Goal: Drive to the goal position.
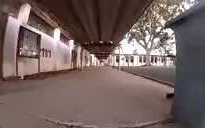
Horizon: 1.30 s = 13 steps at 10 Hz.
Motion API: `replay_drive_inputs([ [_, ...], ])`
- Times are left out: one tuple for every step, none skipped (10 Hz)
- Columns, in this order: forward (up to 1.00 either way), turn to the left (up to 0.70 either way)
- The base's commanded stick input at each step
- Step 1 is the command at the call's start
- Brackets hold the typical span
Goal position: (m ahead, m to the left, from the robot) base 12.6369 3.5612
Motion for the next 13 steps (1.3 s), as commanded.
replay_drive_inputs([
  [0.70, 0.00],
  [0.70, 0.00],
  [0.70, 0.00],
  [0.70, 0.00],
  [0.70, 0.00],
  [0.70, 0.00],
  [0.70, 0.00],
  [0.70, 0.00],
  [0.70, 0.00],
  [0.70, 0.00],
  [0.70, 0.00],
  [0.70, 0.00],
  [0.70, 0.00],
])
